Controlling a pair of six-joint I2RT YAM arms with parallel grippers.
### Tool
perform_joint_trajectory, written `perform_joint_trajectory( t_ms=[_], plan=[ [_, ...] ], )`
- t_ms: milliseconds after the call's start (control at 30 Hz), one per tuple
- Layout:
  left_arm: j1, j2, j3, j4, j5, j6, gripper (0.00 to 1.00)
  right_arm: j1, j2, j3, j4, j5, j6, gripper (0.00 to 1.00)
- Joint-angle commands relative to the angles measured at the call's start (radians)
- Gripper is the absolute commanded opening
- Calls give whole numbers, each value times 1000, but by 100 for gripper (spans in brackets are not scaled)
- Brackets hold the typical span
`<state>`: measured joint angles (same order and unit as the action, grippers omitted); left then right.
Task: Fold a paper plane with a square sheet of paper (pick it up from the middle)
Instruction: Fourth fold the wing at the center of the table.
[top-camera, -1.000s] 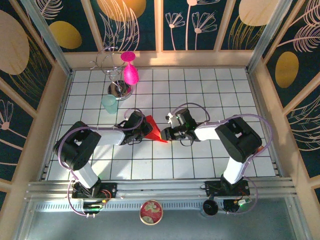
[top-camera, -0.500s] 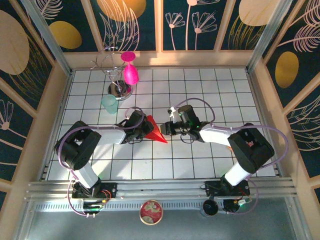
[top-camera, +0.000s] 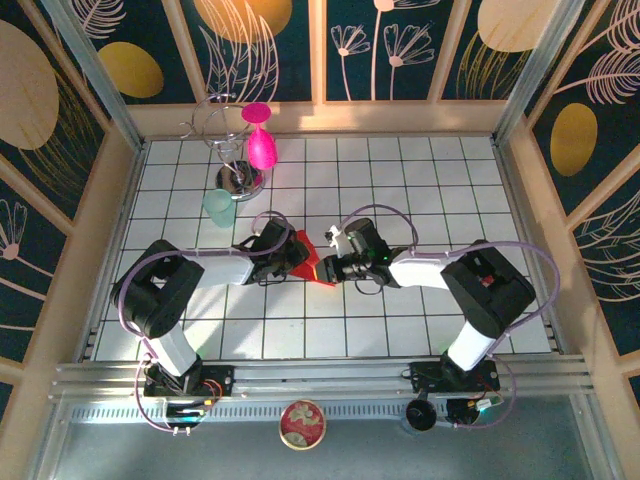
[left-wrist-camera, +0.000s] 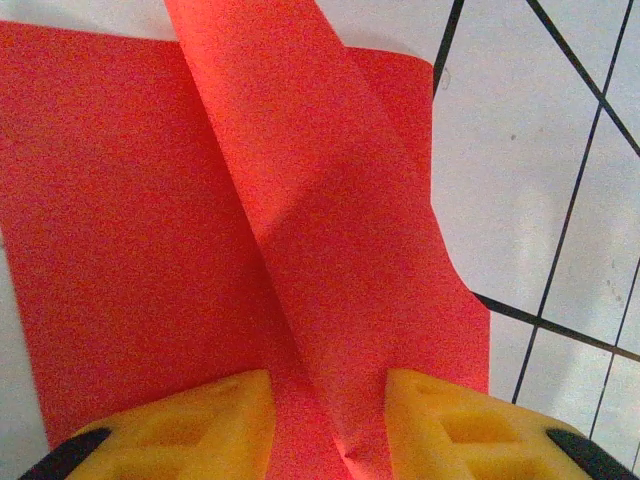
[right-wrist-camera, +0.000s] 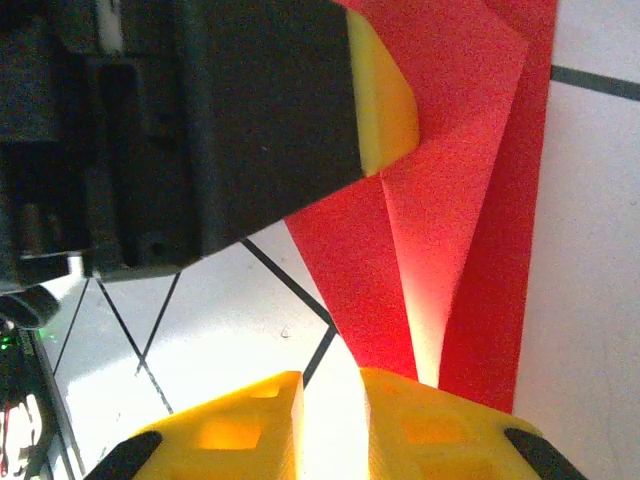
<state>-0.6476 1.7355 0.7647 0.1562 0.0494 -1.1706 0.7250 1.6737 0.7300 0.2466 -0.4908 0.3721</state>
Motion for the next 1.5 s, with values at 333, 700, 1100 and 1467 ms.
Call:
perform_joint_trajectory(
  t_ms=[333, 700, 1100, 1467],
  plan=[
    [3, 113, -64, -222, -35, 18, 37, -7, 43, 35, -38, 45, -24, 21],
    [3, 116, -65, -218, -25, 19, 37, -10, 78, 45, -45, 48, -22, 21],
    [3, 119, -64, -216, -22, 20, 37, -13, 96, 47, -62, 69, -23, 21],
    [3, 118, -61, -223, -25, 24, 42, -19, 84, 61, -82, 89, -31, 21]
  ],
)
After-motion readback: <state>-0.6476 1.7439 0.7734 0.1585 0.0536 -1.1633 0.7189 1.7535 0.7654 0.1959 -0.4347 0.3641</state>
